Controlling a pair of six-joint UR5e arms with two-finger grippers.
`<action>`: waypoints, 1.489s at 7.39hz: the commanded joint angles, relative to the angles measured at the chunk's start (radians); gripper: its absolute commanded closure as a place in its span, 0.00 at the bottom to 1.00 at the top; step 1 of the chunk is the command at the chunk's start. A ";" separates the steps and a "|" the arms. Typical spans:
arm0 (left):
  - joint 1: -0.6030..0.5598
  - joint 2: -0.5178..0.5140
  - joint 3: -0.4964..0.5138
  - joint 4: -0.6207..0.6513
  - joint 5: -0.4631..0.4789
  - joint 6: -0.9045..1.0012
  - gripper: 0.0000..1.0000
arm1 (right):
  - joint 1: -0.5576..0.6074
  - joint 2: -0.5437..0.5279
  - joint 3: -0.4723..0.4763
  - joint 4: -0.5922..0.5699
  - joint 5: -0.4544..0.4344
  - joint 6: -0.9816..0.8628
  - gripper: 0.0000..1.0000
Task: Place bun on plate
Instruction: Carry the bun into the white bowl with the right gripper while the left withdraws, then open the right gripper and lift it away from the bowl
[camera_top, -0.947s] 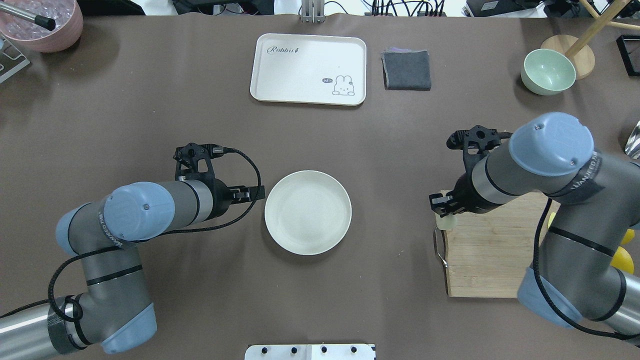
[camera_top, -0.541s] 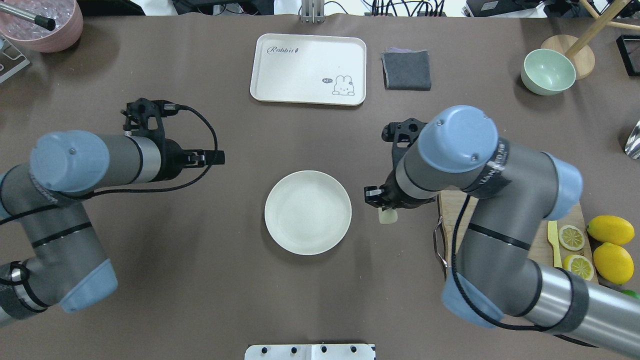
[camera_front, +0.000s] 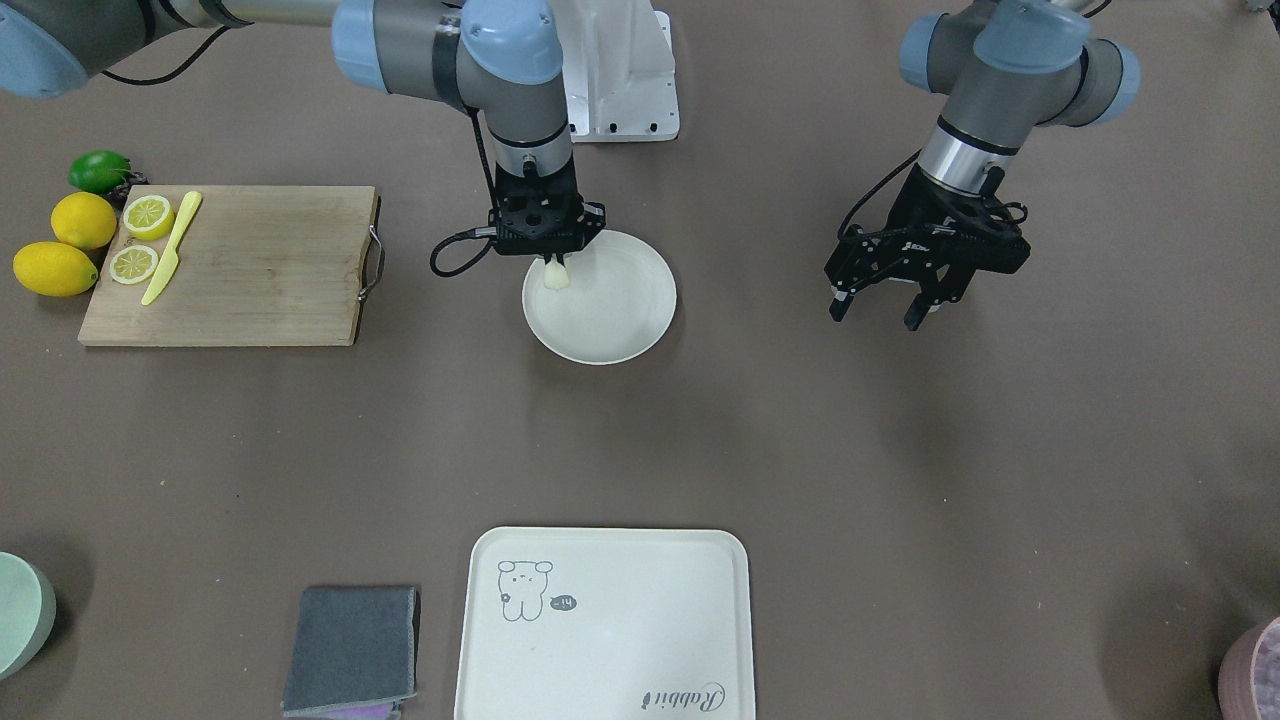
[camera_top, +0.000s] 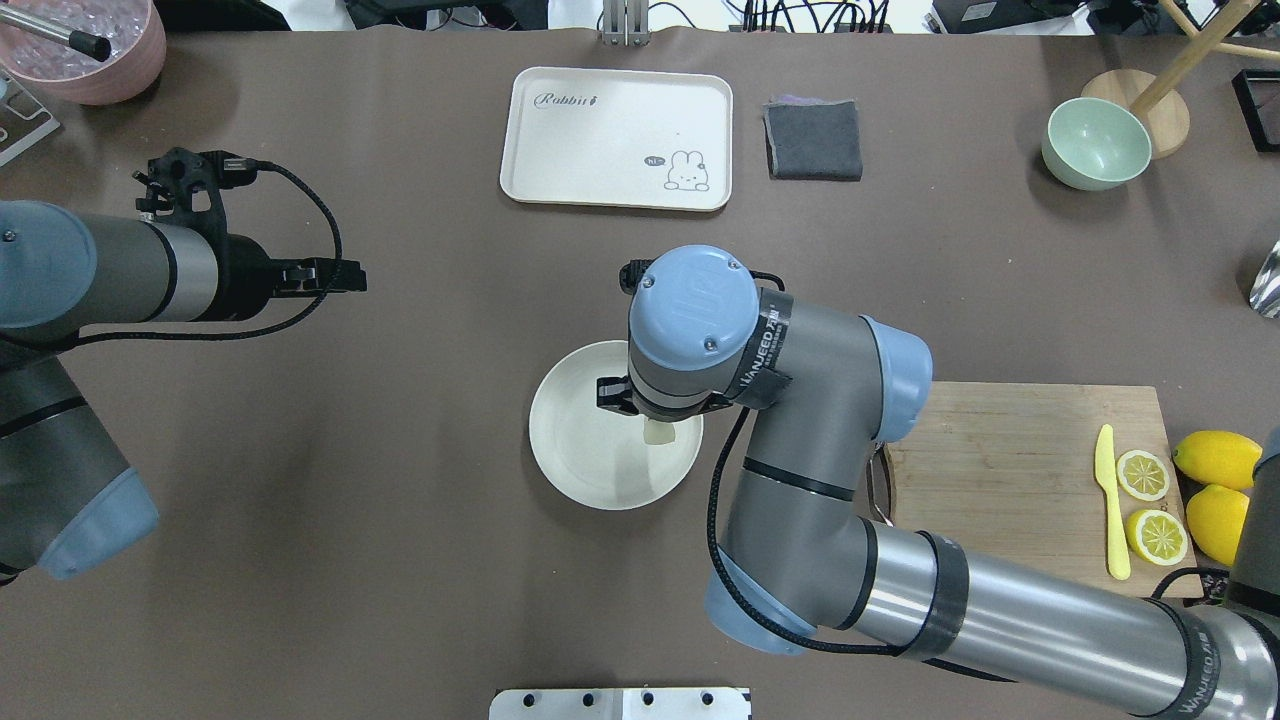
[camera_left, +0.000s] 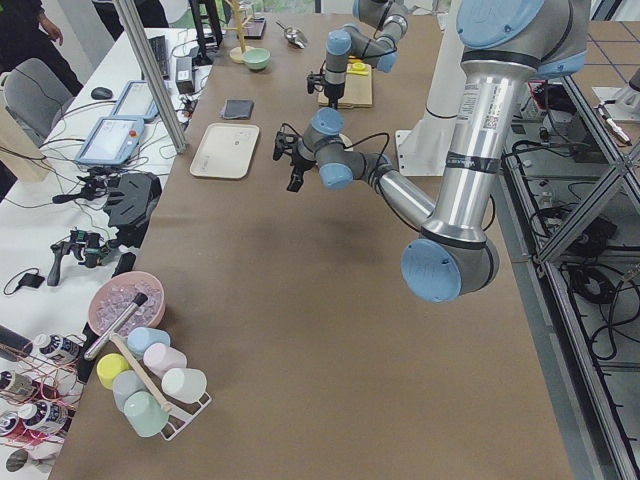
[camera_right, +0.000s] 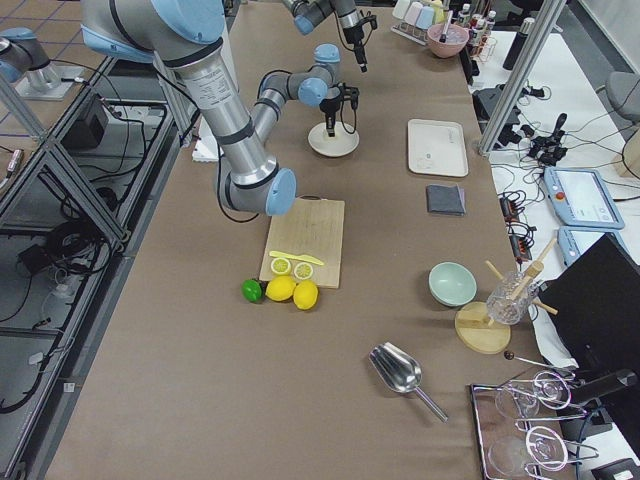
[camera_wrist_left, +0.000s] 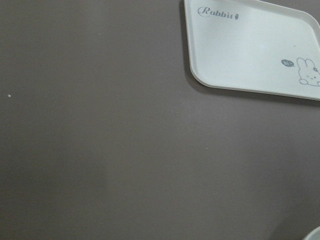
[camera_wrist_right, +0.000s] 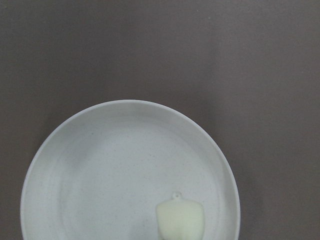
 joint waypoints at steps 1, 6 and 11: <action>-0.008 0.009 0.001 -0.003 -0.002 0.001 0.02 | -0.014 0.031 -0.045 0.003 -0.008 0.034 0.00; -0.045 0.005 0.013 -0.001 -0.021 0.002 0.02 | -0.007 0.033 -0.048 0.082 -0.013 0.085 0.00; -0.380 0.093 0.019 0.176 -0.373 0.523 0.02 | 0.367 -0.025 0.266 -0.419 0.274 -0.179 0.00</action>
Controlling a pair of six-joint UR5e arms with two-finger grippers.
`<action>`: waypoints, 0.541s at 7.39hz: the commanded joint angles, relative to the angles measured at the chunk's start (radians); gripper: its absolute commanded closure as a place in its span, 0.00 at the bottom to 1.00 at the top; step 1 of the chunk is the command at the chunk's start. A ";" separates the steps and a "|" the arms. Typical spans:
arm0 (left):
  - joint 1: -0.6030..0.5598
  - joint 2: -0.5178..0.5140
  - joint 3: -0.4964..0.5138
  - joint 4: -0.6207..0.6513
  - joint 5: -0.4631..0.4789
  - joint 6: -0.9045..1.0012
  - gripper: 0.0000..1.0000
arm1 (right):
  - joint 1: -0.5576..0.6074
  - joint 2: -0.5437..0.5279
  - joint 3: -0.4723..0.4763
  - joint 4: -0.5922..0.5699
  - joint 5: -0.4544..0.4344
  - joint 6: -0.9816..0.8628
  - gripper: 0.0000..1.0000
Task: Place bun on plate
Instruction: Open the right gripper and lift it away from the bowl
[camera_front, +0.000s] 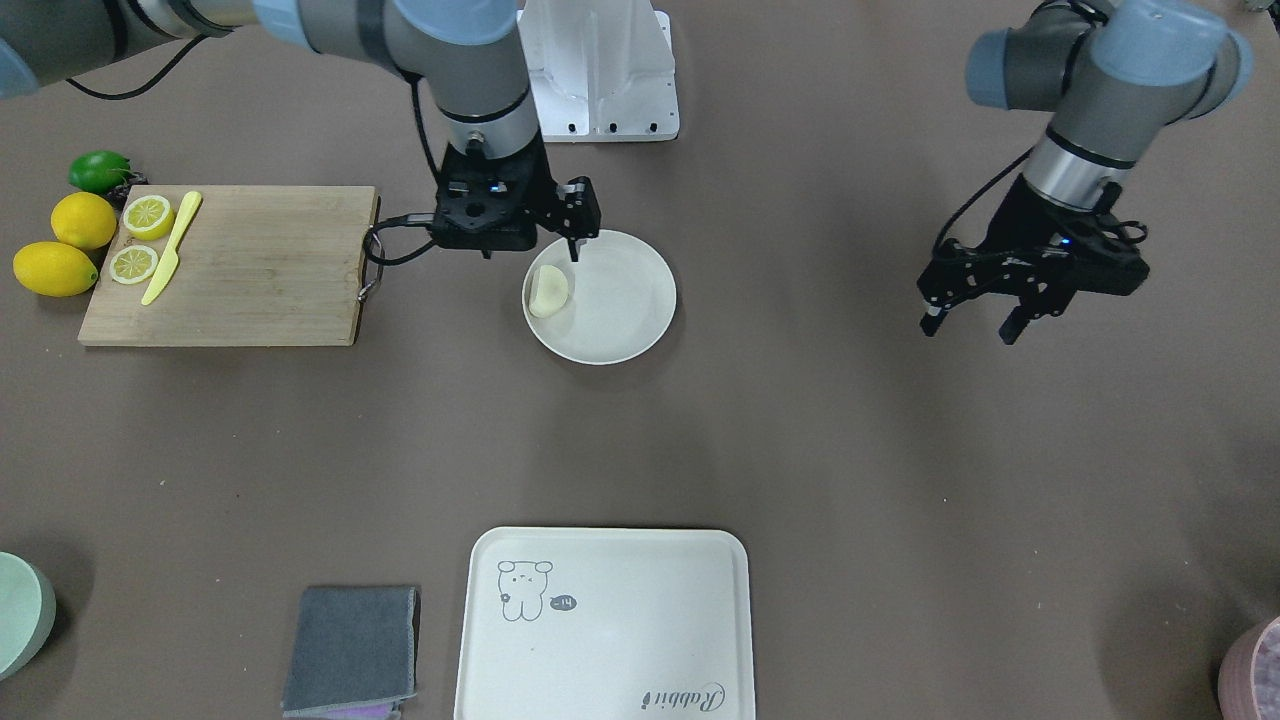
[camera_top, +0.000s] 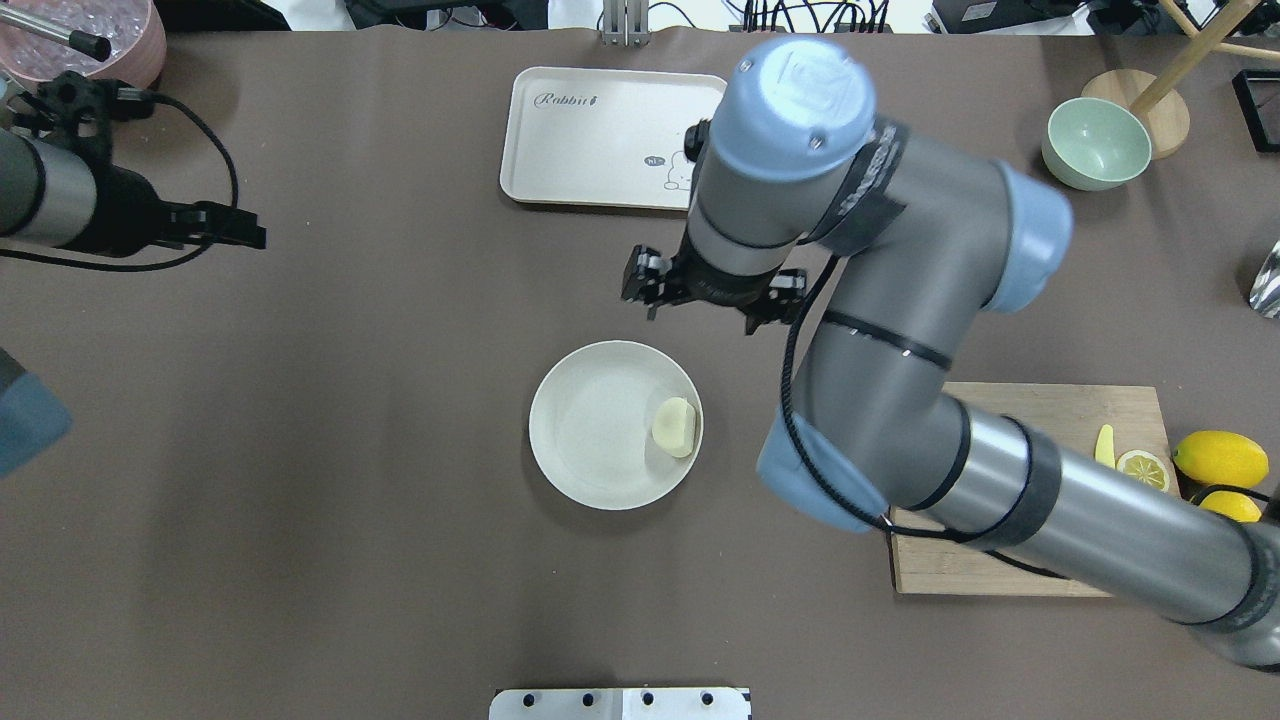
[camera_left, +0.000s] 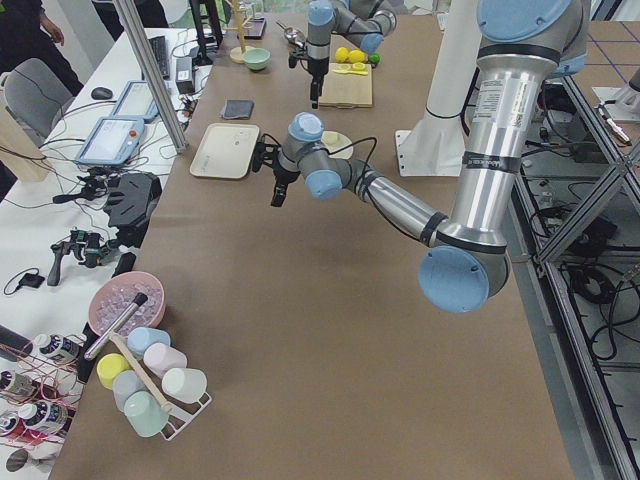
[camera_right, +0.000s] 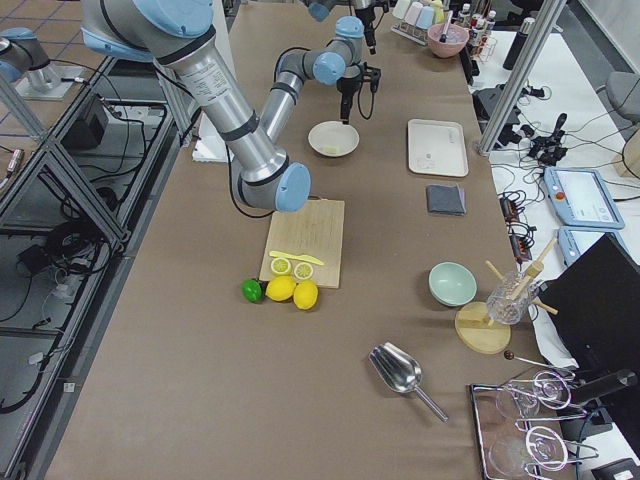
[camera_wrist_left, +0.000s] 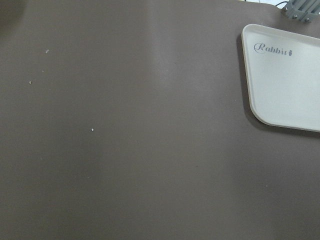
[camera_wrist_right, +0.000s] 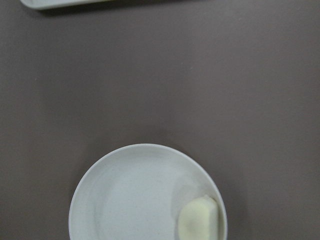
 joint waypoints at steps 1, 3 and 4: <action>-0.202 0.099 0.010 0.068 -0.120 0.345 0.02 | 0.215 -0.134 0.186 -0.268 0.071 -0.337 0.00; -0.382 0.127 0.007 0.196 -0.185 0.563 0.02 | 0.503 -0.421 0.213 -0.259 0.225 -0.856 0.00; -0.470 0.127 0.008 0.279 -0.213 0.681 0.02 | 0.650 -0.510 0.163 -0.259 0.264 -1.084 0.00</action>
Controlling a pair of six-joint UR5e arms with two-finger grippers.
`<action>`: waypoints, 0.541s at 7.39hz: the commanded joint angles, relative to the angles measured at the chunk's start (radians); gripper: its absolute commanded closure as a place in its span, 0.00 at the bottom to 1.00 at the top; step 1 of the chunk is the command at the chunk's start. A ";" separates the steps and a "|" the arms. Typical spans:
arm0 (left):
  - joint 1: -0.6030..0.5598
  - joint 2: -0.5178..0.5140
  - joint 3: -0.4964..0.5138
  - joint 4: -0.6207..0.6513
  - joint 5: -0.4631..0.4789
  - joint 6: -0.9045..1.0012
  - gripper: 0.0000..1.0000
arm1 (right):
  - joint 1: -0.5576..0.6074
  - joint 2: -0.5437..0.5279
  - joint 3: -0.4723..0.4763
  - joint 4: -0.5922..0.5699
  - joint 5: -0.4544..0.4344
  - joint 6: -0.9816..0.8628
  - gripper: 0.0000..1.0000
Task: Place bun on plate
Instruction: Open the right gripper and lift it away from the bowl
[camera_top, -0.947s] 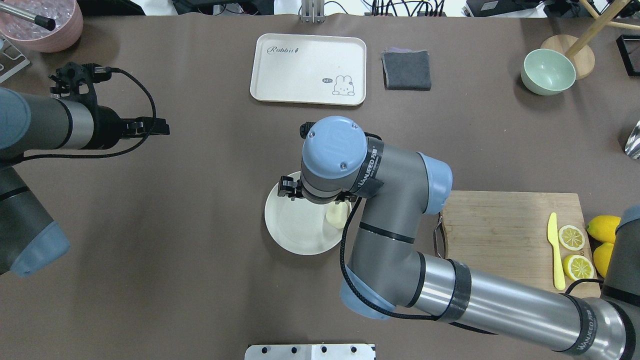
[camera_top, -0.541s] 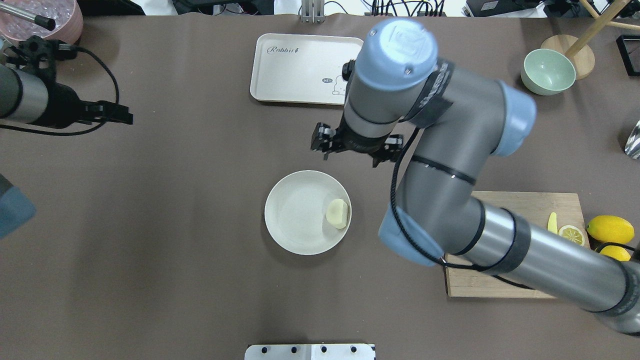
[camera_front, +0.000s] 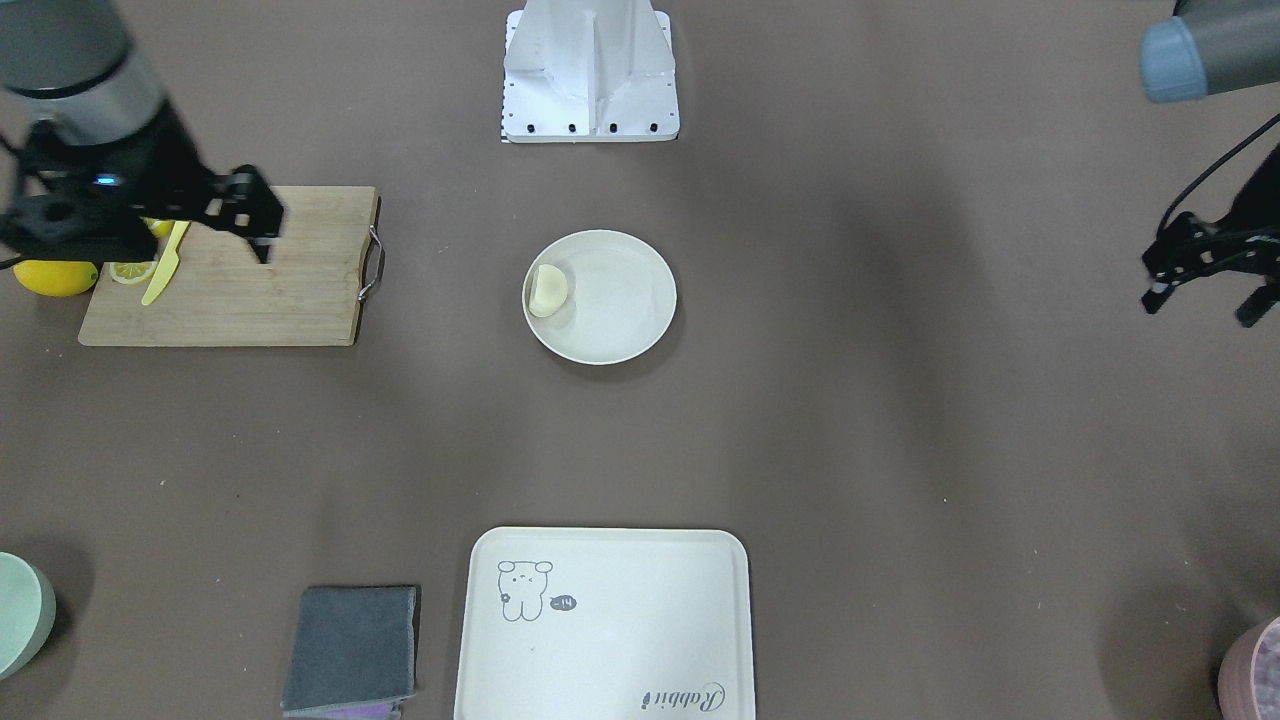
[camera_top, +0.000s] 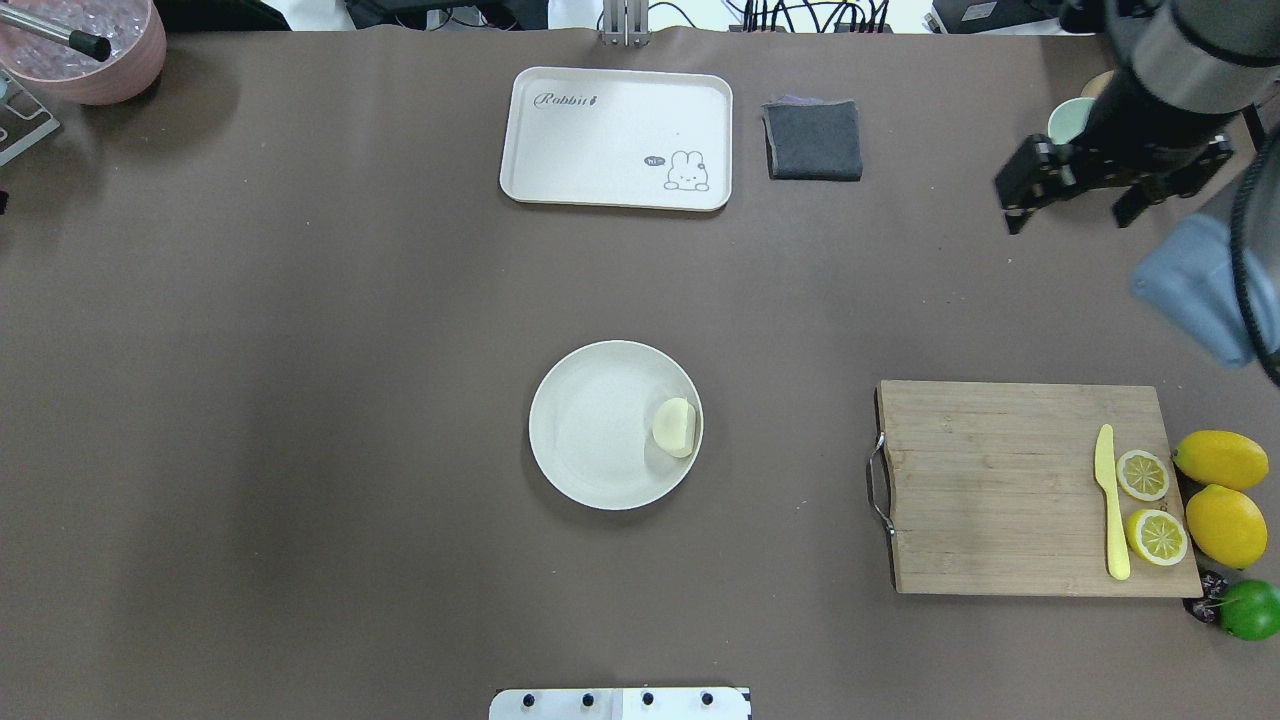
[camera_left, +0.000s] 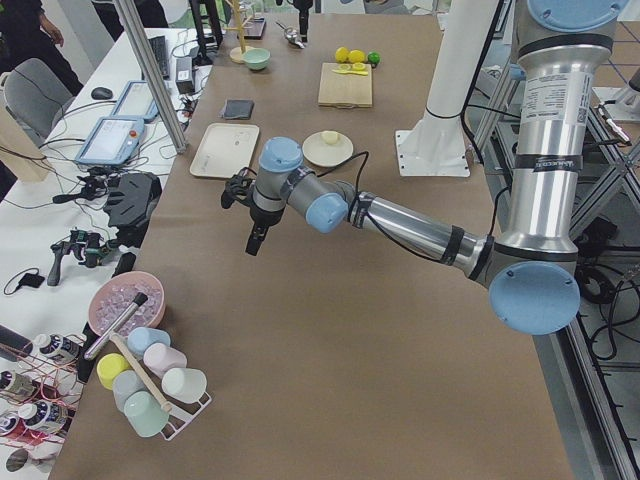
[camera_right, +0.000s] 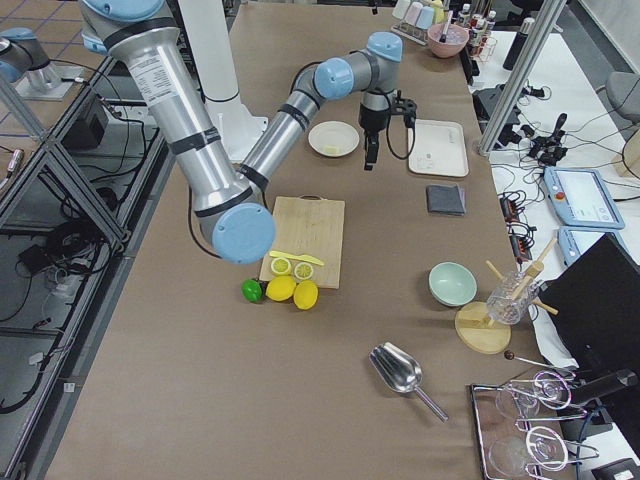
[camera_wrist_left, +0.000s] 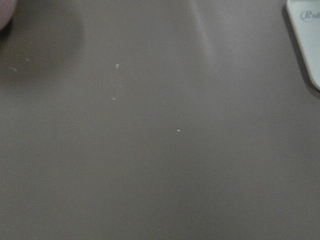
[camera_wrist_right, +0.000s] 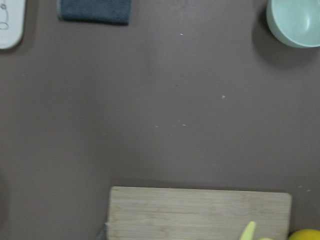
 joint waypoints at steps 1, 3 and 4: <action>-0.181 0.006 0.005 0.198 -0.040 0.254 0.02 | 0.293 -0.195 -0.097 -0.003 0.068 -0.514 0.00; -0.240 0.043 0.089 0.244 -0.064 0.414 0.02 | 0.408 -0.317 -0.178 0.006 0.064 -0.669 0.00; -0.242 0.084 0.097 0.221 -0.087 0.414 0.02 | 0.428 -0.391 -0.245 0.157 0.064 -0.666 0.00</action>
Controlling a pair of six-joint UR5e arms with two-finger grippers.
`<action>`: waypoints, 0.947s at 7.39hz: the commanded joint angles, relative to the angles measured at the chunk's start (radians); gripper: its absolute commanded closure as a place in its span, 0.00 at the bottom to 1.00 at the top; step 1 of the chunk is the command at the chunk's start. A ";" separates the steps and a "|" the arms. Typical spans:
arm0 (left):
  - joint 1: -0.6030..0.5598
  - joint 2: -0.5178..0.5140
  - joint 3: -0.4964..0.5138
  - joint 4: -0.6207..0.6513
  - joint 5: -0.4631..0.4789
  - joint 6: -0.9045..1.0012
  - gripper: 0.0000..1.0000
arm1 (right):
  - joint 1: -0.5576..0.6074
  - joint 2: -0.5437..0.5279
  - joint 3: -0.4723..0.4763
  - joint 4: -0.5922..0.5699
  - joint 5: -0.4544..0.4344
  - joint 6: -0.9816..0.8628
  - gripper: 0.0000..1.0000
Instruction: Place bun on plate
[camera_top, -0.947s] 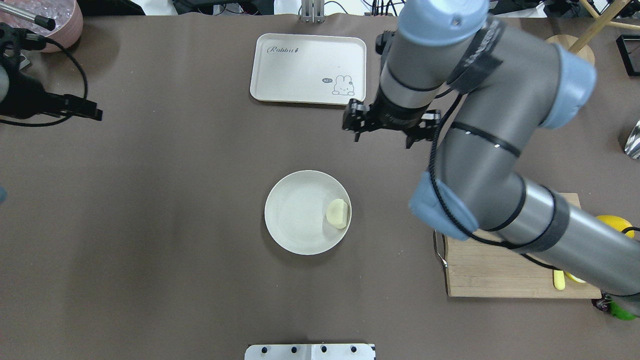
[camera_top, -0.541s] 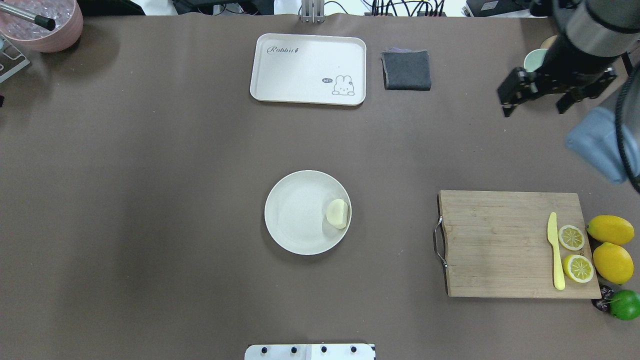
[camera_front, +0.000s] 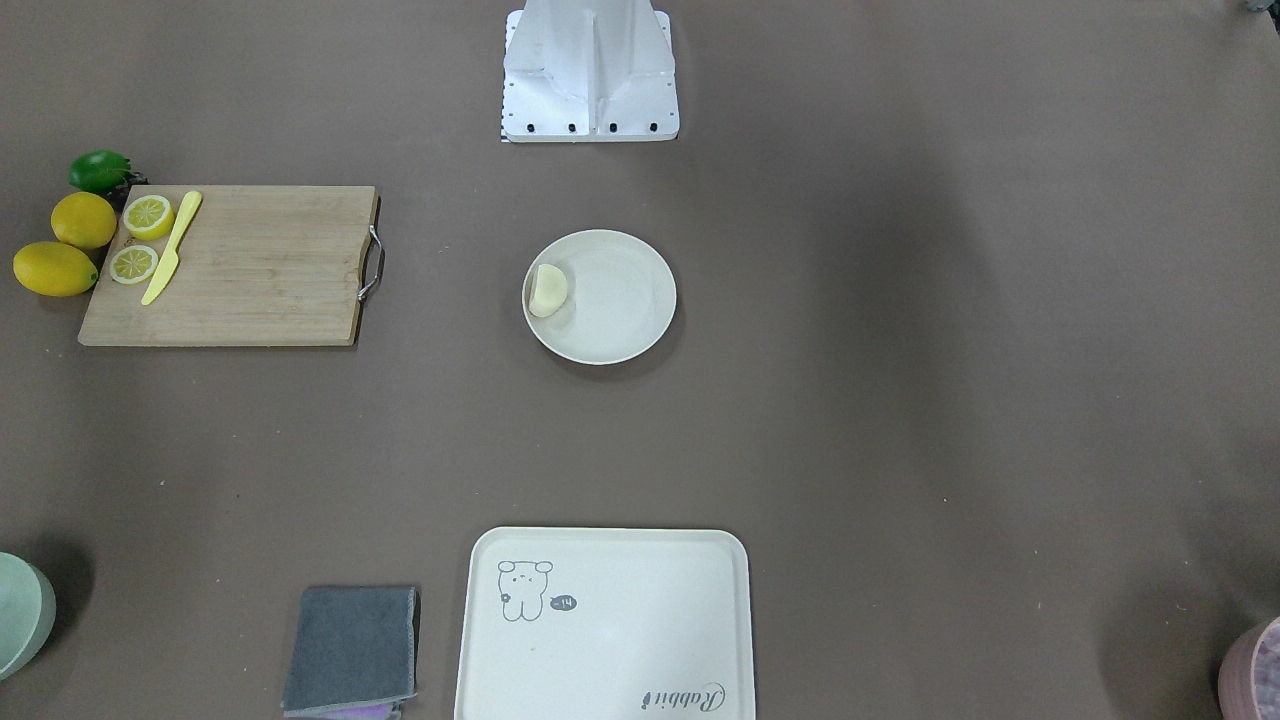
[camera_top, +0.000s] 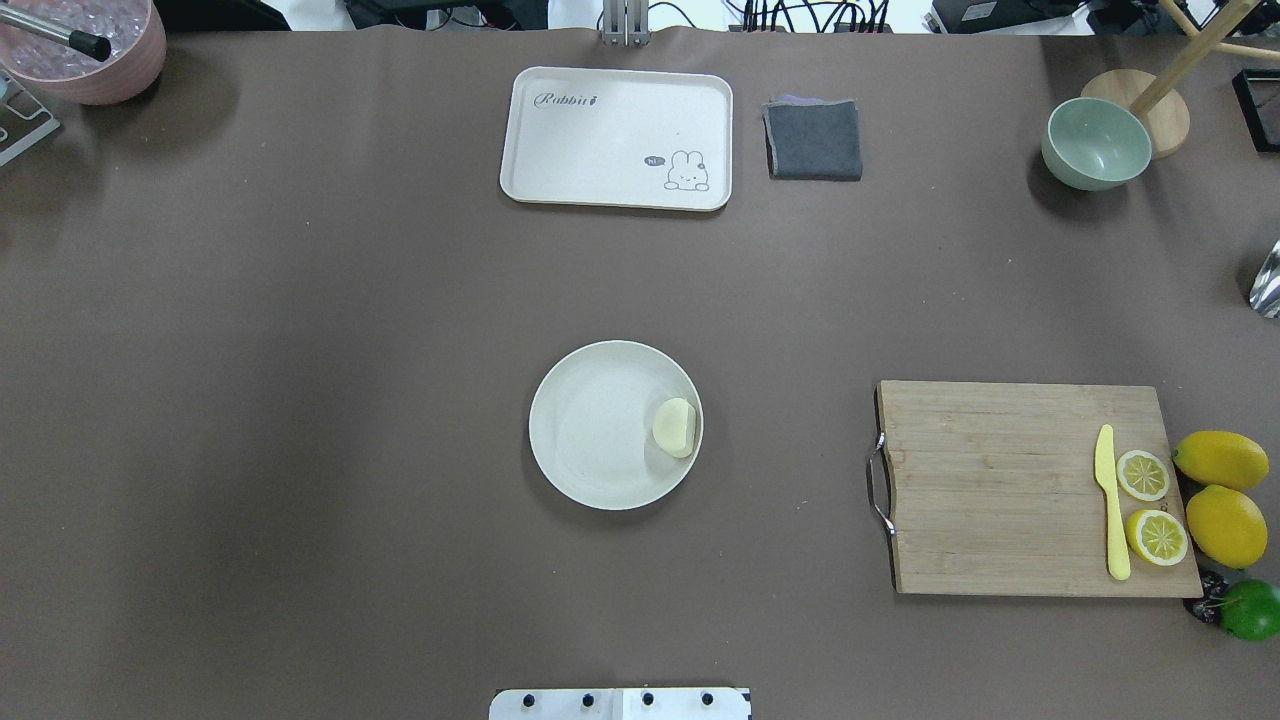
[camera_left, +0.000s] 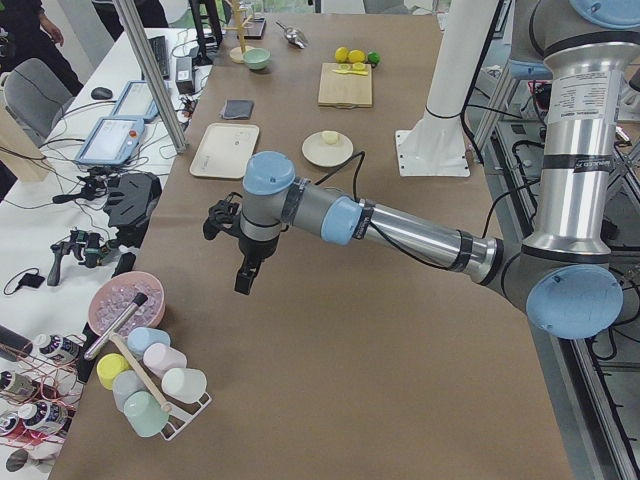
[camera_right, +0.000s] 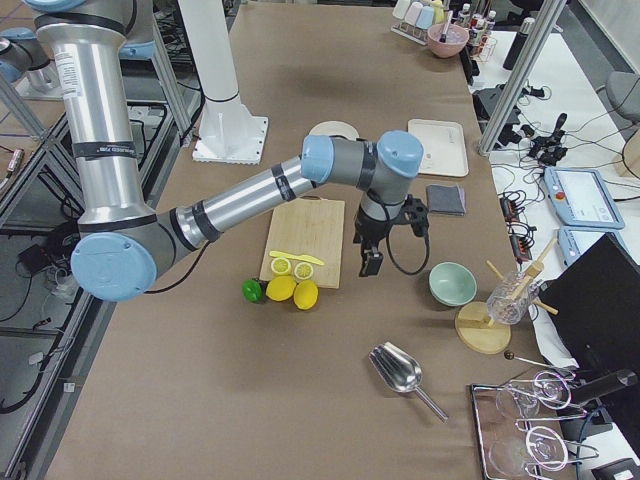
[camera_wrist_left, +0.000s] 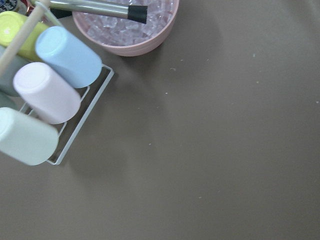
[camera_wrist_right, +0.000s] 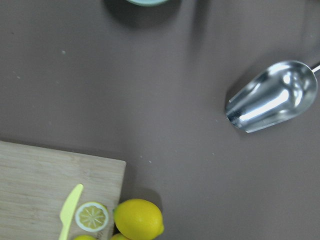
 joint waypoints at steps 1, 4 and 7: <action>-0.017 0.077 0.022 -0.038 -0.028 0.034 0.02 | 0.055 -0.125 -0.156 0.290 0.002 -0.024 0.00; -0.017 0.086 0.027 -0.055 -0.026 0.034 0.02 | 0.089 -0.123 -0.198 0.333 0.013 0.007 0.00; -0.020 0.086 0.013 -0.055 -0.028 0.034 0.02 | 0.105 -0.116 -0.190 0.333 0.019 0.010 0.00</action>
